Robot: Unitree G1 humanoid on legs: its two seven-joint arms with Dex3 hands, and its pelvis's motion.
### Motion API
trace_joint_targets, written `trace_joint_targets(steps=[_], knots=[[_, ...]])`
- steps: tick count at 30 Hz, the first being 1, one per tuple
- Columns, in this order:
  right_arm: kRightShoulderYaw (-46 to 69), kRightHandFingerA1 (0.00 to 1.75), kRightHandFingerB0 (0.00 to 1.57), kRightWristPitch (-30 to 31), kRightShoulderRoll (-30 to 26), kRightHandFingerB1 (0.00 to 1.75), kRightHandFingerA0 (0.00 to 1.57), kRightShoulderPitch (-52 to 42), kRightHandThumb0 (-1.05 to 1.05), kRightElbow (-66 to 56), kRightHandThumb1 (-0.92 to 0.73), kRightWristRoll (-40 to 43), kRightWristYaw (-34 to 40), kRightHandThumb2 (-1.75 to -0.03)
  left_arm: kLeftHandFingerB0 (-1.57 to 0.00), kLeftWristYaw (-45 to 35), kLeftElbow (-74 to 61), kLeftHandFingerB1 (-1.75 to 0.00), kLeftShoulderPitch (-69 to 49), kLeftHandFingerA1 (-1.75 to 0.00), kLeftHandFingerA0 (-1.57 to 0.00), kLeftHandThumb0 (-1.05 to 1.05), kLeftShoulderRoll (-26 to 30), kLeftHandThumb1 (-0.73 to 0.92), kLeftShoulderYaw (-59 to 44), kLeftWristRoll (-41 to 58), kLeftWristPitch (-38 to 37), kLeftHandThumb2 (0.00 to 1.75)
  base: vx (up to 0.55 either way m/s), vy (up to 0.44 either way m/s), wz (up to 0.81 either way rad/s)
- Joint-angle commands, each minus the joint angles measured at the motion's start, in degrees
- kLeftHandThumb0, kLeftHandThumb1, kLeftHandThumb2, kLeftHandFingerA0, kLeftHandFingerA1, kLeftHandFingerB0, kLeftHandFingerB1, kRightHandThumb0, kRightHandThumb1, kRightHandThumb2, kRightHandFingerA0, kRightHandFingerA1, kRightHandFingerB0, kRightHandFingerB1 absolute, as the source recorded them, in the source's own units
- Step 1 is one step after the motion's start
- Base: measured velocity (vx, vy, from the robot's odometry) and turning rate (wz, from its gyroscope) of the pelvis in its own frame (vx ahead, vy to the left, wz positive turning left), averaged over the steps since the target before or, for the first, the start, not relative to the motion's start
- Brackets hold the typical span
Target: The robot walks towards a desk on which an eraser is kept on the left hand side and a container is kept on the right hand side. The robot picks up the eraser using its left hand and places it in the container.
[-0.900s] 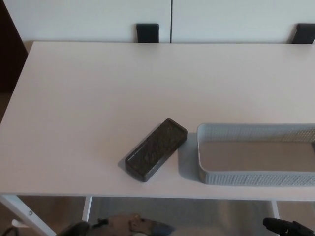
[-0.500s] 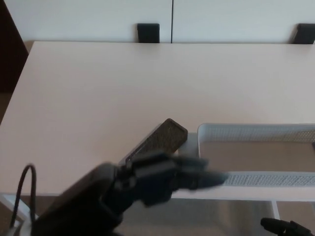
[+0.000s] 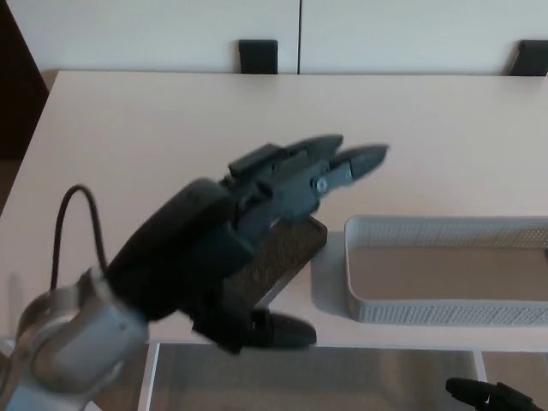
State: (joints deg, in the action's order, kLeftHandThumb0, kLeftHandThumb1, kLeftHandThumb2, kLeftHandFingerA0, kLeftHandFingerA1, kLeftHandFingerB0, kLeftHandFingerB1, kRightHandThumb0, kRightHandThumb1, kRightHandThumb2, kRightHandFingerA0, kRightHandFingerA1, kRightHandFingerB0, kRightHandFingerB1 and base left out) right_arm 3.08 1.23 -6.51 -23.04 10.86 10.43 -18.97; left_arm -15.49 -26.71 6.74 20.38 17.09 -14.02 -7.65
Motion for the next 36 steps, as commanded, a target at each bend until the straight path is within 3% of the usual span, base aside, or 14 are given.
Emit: trace_joint_targets(steps=[1, 9, 11, 20, 36], knots=[[0.06, 0.66, 0.48, 0.73, -1.34, 0.55, 0.59, 0.27, -0.34, -0.29, -0.47, -1.58, 1.02, -0.54, 0.00, 9.55, 18.99, -0.15, 10.06, -0.15, 0.00, -0.31, -4.34, 0.24, 4.83, -29.09, 26.46, 0.62, 0.00, 0.000, 0.00], [-0.34, 0.66, 0.46, 0.55, -1.81, 0.54, 0.59, 0.30, -0.34, -0.33, -0.48, -2.14, 0.99, -0.54, 0.00, 11.07, 24.92, -0.13, 11.45, -0.09, 0.00, -0.38, -8.28, 0.28, 8.80, -34.53, 33.15, 0.63, 0.00, 0.000, 0.00], [-0.34, 0.65, 0.46, 0.78, -1.66, 0.53, 0.57, 0.53, -0.34, -0.48, -0.48, -1.80, 0.81, -0.54, 0.00, 10.85, 26.74, -0.02, 12.04, 0.00, 0.00, -0.44, -9.24, 0.30, 10.13, -35.73, 34.60, 0.61, 0.00, 0.000, 0.00], [-0.83, 0.64, 0.46, 1.01, -1.76, 0.52, 0.58, -0.63, -0.38, -1.73, -0.49, -3.09, 1.62, -0.54, -0.01, 14.68, 32.76, -0.17, 10.20, -0.11, 0.00, -0.44, -12.35, 0.33, 14.43, -38.86, 35.47, 0.67, 0.00, 0.000, 0.00], [-0.99, 0.63, 0.47, 0.08, -1.52, 0.51, 0.62, -0.99, -0.37, -1.21, -0.50, -4.49, 2.24, -0.54, 0.00, 20.90, 39.32, -0.19, 8.83, -0.16, 0.00, -0.43, -15.16, 0.33, 18.02, -43.19, 38.25, 0.69, 0.00, 0.000, 0.00]])
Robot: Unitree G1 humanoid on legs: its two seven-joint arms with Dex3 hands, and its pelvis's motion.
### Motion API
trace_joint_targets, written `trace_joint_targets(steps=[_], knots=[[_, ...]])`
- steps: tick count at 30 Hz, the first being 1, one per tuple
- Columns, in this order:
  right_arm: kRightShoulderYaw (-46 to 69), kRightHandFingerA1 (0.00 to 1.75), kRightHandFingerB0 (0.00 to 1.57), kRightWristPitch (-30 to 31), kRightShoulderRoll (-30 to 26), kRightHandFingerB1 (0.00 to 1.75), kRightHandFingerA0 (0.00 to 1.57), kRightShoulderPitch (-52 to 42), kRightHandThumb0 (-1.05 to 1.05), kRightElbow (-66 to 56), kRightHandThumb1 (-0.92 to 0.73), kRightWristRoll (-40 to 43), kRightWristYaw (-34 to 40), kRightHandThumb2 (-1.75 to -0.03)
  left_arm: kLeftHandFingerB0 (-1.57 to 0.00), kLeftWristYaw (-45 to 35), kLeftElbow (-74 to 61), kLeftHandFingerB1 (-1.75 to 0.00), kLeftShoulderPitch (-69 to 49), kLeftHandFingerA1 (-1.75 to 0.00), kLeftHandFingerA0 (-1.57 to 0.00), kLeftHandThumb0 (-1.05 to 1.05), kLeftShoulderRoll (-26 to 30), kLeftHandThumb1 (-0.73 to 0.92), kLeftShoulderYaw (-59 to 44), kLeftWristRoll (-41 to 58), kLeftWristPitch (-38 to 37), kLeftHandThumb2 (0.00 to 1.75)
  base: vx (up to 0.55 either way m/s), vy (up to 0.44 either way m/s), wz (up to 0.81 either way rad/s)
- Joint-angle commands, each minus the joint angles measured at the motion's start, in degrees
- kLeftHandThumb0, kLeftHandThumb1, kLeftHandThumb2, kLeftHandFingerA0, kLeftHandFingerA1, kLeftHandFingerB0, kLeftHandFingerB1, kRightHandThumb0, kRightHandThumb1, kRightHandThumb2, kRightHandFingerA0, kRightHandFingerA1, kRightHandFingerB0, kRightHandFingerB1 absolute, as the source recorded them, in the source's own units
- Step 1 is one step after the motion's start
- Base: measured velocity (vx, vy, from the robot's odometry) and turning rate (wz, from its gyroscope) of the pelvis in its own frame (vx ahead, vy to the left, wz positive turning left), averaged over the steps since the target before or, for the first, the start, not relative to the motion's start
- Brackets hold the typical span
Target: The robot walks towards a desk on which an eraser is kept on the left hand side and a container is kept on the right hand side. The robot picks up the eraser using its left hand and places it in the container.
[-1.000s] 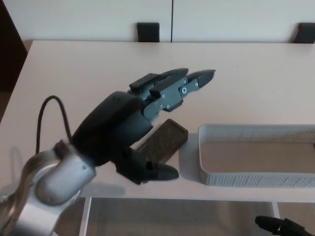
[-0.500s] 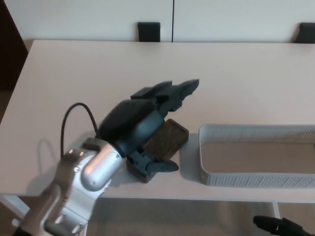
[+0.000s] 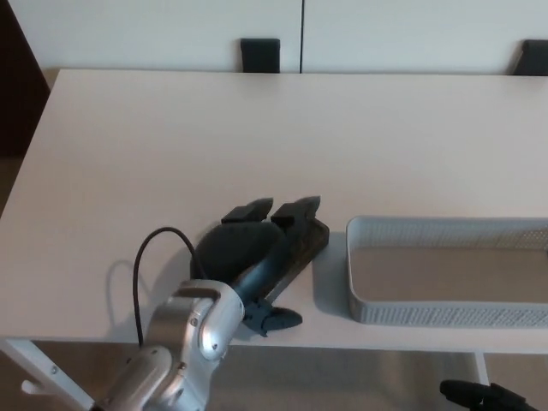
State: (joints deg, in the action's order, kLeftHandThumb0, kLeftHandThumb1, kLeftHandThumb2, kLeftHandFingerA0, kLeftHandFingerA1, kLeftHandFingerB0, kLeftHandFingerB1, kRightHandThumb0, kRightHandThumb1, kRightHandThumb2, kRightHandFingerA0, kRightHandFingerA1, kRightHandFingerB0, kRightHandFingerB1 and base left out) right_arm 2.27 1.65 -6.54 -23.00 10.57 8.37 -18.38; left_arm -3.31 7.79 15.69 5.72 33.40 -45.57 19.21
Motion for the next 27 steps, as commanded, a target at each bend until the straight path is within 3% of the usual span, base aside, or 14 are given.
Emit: trace_joint_targets(steps=[1, 3, 4, 6, 7, 8, 24, 26, 27], knots=[[-0.24, 0.63, 0.47, -0.29, -1.55, 0.51, 0.62, -1.00, -0.37, -1.07, -0.50, -2.66, 1.81, -0.54, 0.00, 8.90, 5.12, -0.19, 0.06, -0.16, 0.00, -0.43, -0.47, 0.33, 1.86, -12.15, 11.58, 0.69, 0.00, 0.000, 0.00], [-0.26, 0.63, 0.47, -0.29, -1.61, 0.51, 0.60, -1.06, -0.37, -1.16, -0.50, -2.62, 1.75, -0.54, 0.00, 9.47, 5.63, -0.22, 0.10, -0.19, 0.00, -0.40, -0.39, 0.34, 2.14, -13.14, 12.09, 0.71, 0.00, 0.000, 0.00], [-0.24, 0.63, 0.47, -0.23, -1.62, 0.51, 0.60, -1.10, -0.36, -1.23, -0.50, -2.49, 1.62, -0.54, -0.01, 9.96, 5.49, -0.20, -0.09, -0.10, 0.00, -0.35, 0.00, 0.52, 2.26, -13.60, 11.81, 0.60, 0.00, 0.000, 0.00], [-0.24, 0.63, 0.47, -0.47, -1.90, 0.50, 0.60, -1.01, -0.37, -1.18, -0.50, -2.80, 1.56, -0.54, -0.01, 10.26, 5.30, -0.19, -0.08, -0.10, 0.00, -0.37, 0.23, 0.51, 2.29, -14.17, 11.86, 0.61, 0.00, 0.000, 0.00], [-0.21, 0.63, 0.46, -0.53, -1.90, 0.51, 0.59, -0.93, -0.37, -1.01, -0.50, -2.59, 1.29, -0.54, 0.00, 10.56, 4.90, -0.21, -0.35, -0.17, 0.00, -0.43, 0.37, 0.35, 1.94, -13.95, 11.65, 0.71, 0.00, 0.000, 0.00], [-0.18, 0.62, 0.46, -0.25, -1.87, 0.51, 0.59, -0.99, -0.39, -1.15, -0.50, -2.45, 1.25, -0.54, 0.00, 10.61, 4.68, -0.19, -0.48, -0.14, 0.00, -0.44, 0.34, 0.35, 1.81, -14.06, 11.92, 0.70, 0.00, 0.000, 0.00], [-0.32, 0.63, 0.47, -0.08, -1.80, 0.50, 0.61, -0.73, -0.41, -0.96, -0.49, -3.04, 1.45, -0.54, 0.00, 11.05, 4.46, -0.23, -1.41, -0.21, 0.00, -0.43, 0.21, 0.36, 0.56, -14.37, 11.05, 0.72, 0.00, 0.000, 0.00], [-0.45, 0.62, 0.47, 0.23, -2.07, 0.50, 0.61, -0.55, -0.42, -0.79, -0.50, -3.11, 1.17, -0.54, -0.03, 9.79, 5.27, -0.19, -0.89, -0.19, -0.03, -0.43, 0.22, 0.45, 0.00, -13.33, 10.75, 0.67, 0.00, 0.000, 0.00], [-0.61, 0.62, 0.47, 0.19, -2.30, 0.50, 0.60, -0.52, -0.41, -0.91, -0.50, -3.24, 0.95, -0.54, 0.00, 8.29, 5.73, -0.22, -0.36, -0.23, 0.00, -0.44, 0.13, 0.34, -0.41, -12.59, 10.86, 0.71, 0.00, 0.000, 0.00]])
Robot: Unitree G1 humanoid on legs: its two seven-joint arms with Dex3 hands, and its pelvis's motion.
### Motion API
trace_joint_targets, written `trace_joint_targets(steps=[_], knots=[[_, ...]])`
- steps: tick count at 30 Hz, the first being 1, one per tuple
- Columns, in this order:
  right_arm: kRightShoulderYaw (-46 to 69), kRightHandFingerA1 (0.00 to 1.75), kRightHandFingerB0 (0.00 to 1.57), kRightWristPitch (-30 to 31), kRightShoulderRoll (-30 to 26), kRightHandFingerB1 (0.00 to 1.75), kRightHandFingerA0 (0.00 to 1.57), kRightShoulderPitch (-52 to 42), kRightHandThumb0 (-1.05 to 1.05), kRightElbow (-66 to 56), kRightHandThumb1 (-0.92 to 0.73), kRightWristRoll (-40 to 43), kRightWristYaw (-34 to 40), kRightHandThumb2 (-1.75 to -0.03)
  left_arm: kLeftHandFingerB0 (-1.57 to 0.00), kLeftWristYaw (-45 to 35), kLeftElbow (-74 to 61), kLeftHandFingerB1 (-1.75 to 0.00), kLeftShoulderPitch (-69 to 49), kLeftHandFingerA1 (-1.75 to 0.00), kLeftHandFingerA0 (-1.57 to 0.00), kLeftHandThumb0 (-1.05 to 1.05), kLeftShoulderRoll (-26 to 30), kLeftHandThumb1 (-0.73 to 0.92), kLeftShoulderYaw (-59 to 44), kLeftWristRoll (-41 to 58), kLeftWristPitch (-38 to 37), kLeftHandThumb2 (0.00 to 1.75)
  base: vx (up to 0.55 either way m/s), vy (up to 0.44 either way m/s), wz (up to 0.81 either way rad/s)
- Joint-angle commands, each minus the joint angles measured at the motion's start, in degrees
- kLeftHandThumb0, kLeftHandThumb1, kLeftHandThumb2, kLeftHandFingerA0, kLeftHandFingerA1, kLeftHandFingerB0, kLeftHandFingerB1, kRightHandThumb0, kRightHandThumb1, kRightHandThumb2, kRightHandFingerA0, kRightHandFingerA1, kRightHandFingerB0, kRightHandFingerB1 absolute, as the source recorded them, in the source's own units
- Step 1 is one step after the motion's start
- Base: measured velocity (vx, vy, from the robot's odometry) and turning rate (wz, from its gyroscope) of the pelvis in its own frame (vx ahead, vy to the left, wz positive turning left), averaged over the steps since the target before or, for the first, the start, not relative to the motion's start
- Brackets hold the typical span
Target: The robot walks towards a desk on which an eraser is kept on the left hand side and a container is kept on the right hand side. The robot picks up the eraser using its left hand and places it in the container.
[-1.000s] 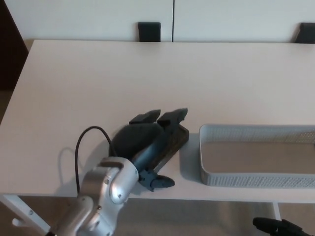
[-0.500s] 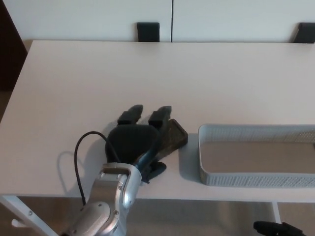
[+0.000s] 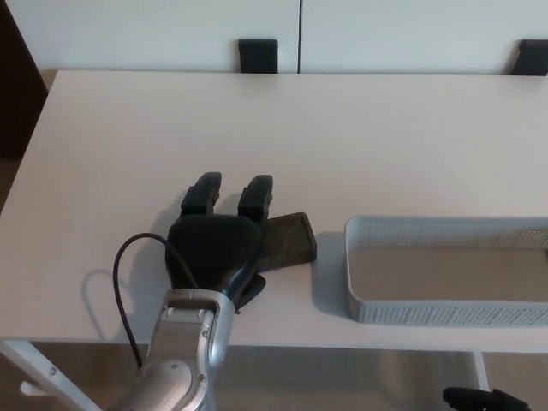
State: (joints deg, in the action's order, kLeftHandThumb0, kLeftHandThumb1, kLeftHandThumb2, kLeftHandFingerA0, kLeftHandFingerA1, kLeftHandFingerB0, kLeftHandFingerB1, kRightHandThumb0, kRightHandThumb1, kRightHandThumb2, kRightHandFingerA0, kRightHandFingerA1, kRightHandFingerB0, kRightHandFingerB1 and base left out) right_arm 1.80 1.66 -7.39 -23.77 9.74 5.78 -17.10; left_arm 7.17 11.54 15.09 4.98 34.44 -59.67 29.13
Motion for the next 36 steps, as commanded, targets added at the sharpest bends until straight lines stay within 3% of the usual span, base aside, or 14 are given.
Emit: trace_joint_targets(steps=[1, 10, 11, 14, 15, 20, 21, 22, 24, 27, 28, 32, 35, 36], knots=[[-0.24, 0.62, 0.47, 0.05, -1.61, 0.50, 0.60, 0.34, -0.41, -0.06, -0.50, -0.72, -0.46, -0.54, 0.00, -3.75, 2.18, -0.22, 0.69, -0.23, 0.00, -0.44, 0.84, 0.34, -1.88, 2.32, 0.88, 0.71, 0.00, 0.000, 0.00], [-0.95, 0.62, 0.46, 1.32, -2.64, 0.51, 0.58, 0.68, -0.43, -0.10, -0.48, 0.13, -2.62, -0.54, -0.04, -18.84, 9.54, -0.22, 7.73, -0.36, -0.09, -0.60, 3.47, 0.43, -3.25, 10.04, -4.14, 0.68, 0.00, 0.000, 0.00], [-1.13, 0.61, 0.46, 1.39, -2.88, 0.50, 0.58, 0.51, -0.44, -0.39, -0.48, 0.02, -2.90, -0.54, 0.00, -20.95, 10.61, -0.47, 8.83, -0.47, 0.00, -0.31, 3.78, 0.31, -3.18, 10.76, -4.33, 0.87, 0.00, 0.000, 0.00], [-1.36, 0.60, 0.46, 1.91, -3.06, 0.50, 0.58, 0.75, -0.43, -0.69, -0.49, -0.15, -2.92, -0.54, 0.00, -25.20, 12.51, -0.46, 11.12, -0.47, 0.00, -0.31, 4.51, 0.31, -3.81, 13.66, -5.93, 0.87, 0.00, 0.000, 0.00], [-1.30, 0.60, 0.46, 2.65, -3.00, 0.49, 0.58, 0.74, -0.42, -0.87, -0.49, 0.19, -3.05, -0.54, -0.08, -27.71, 14.04, -0.33, 12.52, -0.41, -0.24, -0.59, 5.00, 0.42, -3.76, 14.74, -7.10, 0.69, 0.00, 0.000, 0.00], [-1.94, 0.58, 0.43, 3.12, -4.12, 0.48, 0.56, 0.73, -0.45, -1.29, -0.49, -0.49, -4.07, -0.55, -0.22, -39.61, 19.22, -0.29, 17.55, -0.35, -0.41, -0.26, 5.69, 0.61, -5.02, 21.18, -9.78, 0.58, 0.00, 0.000, 0.00], [-1.95, 0.58, 0.43, 3.48, -4.17, 0.48, 0.56, 0.61, -0.46, -1.64, -0.49, -0.44, -4.11, -0.54, -0.12, -42.89, 20.83, -0.47, 19.00, -0.62, -0.40, -0.19, 5.36, 0.52, -4.77, 21.59, -8.35, 0.96, 0.00, 0.000, 0.00], [-2.40, 0.57, 0.43, 3.54, -4.12, 0.48, 0.56, 1.05, -0.46, -1.72, -0.49, -0.89, -4.03, -0.54, -0.40, -46.18, 22.66, -0.33, 20.85, -0.48, -0.66, -0.23, 6.42, 0.82, -3.15, 20.75, -9.99, 0.65, 0.00, 0.000, 0.00], [-2.44, 0.59, 0.42, 3.45, -4.14, 0.49, 0.56, 1.46, -0.46, -1.59, -0.49, -0.63, -4.56, -0.55, -0.69, -47.66, 24.59, -0.53, 22.04, -0.72, -0.87, -0.18, 5.90, 0.79, -3.11, 20.85, -8.72, 0.63, 0.00, 0.000, 0.00], [-2.71, 0.58, 0.42, 3.14, -4.65, 0.48, 0.55, 1.86, -0.47, -1.65, -0.50, -1.39, -4.71, -0.55, -0.37, -46.72, 23.96, -0.38, 21.92, -1.10, -0.65, -0.14, 4.70, 0.76, -3.66, 20.83, -4.95, 0.62, 0.00, 0.000, 0.00], [-2.51, 0.59, 0.43, 3.44, -4.54, 0.49, 0.56, 2.13, -0.47, -1.53, -0.48, -1.08, -4.85, -0.54, -0.37, -45.82, 23.13, -0.38, 21.54, -0.65, -0.57, -0.16, 5.18, 0.81, -3.33, 20.53, -6.25, 0.63, 0.00, 0.000, 0.00], [-2.56, 0.57, 0.42, 3.06, -4.79, 0.48, 0.55, 2.12, -0.48, -1.34, -0.50, -1.30, -5.09, -0.55, -0.34, -40.05, 20.51, -0.36, 19.23, -0.42, -0.52, -0.24, 6.38, 0.87, -2.15, 18.57, -9.47, 0.66, 0.00, 0.000, 0.00], [-2.61, 0.58, 0.42, 3.02, -4.97, 0.48, 0.56, 1.91, -0.47, -1.55, -0.50, -1.08, -5.46, -0.55, -0.38, -36.59, 19.45, -0.36, 17.98, -0.51, -0.69, -0.25, 7.28, 0.88, -2.59, 18.71, -12.08, 0.66, 0.00, 0.000, 0.00], [-2.70, 0.59, 0.44, 3.27, -4.97, 0.48, 0.58, 1.94, -0.47, -1.82, -0.51, -1.13, -5.39, -0.54, -0.28, -34.49, 19.39, -0.50, 17.34, -0.89, -0.80, -0.32, 7.60, 0.70, -3.73, 19.83, -14.21, 0.98, 0.00, 0.000, 0.00]])
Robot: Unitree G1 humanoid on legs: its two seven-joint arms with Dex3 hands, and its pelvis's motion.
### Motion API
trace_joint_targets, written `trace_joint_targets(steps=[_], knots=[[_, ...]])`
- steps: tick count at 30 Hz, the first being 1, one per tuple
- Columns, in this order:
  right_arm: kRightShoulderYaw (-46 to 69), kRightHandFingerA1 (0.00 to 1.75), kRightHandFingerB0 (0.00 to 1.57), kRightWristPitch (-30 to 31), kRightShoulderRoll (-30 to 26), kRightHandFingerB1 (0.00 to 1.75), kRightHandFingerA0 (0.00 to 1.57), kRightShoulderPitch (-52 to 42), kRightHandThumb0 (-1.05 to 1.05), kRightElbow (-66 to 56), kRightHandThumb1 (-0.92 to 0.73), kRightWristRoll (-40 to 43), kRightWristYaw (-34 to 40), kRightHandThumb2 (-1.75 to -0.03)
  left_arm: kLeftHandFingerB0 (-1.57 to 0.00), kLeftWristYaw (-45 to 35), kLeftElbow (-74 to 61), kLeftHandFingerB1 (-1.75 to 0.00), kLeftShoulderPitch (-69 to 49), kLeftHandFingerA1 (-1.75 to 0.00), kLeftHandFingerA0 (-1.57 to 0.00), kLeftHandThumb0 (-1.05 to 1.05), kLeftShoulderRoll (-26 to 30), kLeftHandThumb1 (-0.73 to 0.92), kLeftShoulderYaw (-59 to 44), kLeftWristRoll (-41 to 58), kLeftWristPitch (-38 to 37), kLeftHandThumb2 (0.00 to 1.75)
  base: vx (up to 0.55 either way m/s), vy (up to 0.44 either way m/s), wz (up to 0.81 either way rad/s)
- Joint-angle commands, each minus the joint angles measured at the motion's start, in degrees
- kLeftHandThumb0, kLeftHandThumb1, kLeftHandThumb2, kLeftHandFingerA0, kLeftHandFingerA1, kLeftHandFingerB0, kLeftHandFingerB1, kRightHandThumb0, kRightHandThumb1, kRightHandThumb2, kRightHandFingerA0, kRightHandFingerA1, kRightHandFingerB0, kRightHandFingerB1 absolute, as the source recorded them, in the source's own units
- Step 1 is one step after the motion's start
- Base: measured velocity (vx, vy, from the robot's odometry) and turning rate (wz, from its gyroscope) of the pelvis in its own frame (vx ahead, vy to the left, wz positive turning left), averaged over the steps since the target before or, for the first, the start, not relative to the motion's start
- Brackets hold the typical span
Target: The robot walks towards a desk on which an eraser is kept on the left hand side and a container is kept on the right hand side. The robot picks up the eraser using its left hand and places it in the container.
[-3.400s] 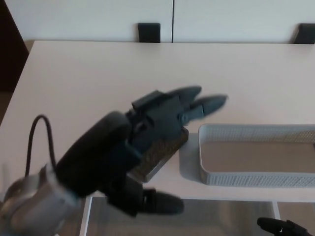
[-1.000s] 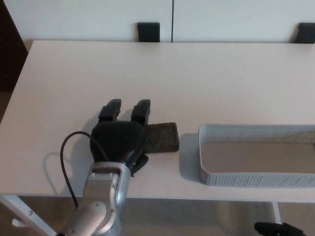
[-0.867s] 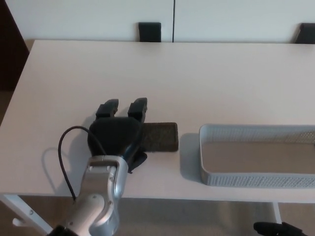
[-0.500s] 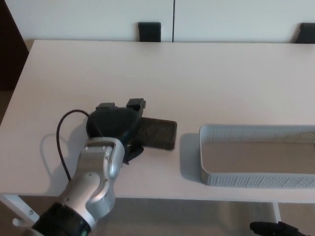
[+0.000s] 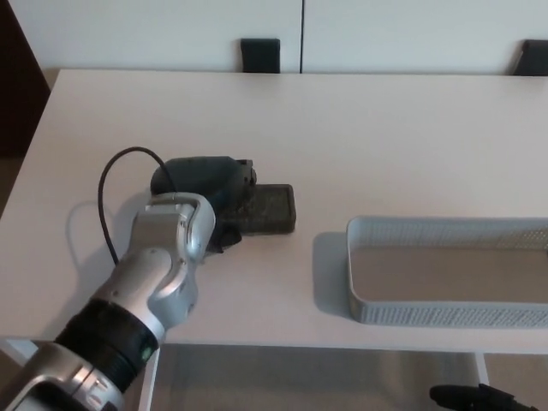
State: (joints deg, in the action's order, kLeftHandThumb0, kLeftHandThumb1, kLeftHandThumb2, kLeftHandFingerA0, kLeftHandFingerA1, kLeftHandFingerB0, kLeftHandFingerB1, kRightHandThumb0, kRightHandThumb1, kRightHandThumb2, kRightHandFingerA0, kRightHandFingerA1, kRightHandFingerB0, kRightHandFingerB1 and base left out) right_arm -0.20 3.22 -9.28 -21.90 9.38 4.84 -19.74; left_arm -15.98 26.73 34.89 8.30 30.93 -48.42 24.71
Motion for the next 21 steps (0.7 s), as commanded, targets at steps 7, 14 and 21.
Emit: trace_joint_targets(steps=[7, 14, 21], knots=[[-1.30, 0.57, 0.42, 2.90, -3.55, 0.48, 0.55, 0.23, -0.47, -1.80, -0.50, -0.47, -2.65, -0.55, -0.62, -0.24, 0.30, -0.64, -6.52, -1.41, -0.76, -0.27, 0.38, 0.84, -12.81, 16.96, -11.17, 0.64, 0.00, 0.000, 0.00], [-1.44, 0.58, 0.43, 2.95, -4.07, 0.48, 0.57, -0.20, -0.45, -2.08, -0.51, -0.59, -2.67, -0.55, -0.62, 2.33, -6.83, -1.04, -6.55, -1.51, -0.65, -0.16, -2.04, 0.87, -21.81, 22.75, -15.45, 0.66, 0.00, 0.000, 0.00], [-1.93, 0.59, 0.44, 2.45, -4.40, 0.48, 0.59, 0.16, -0.46, -1.15, -0.51, -1.12, -2.55, -0.54, -0.75, -2.70, -20.37, -0.89, -5.51, -1.44, -0.76, -0.28, -3.79, 0.78, -22.55, 24.89, -12.25, 0.63, 0.00, 0.000, 0.00]])
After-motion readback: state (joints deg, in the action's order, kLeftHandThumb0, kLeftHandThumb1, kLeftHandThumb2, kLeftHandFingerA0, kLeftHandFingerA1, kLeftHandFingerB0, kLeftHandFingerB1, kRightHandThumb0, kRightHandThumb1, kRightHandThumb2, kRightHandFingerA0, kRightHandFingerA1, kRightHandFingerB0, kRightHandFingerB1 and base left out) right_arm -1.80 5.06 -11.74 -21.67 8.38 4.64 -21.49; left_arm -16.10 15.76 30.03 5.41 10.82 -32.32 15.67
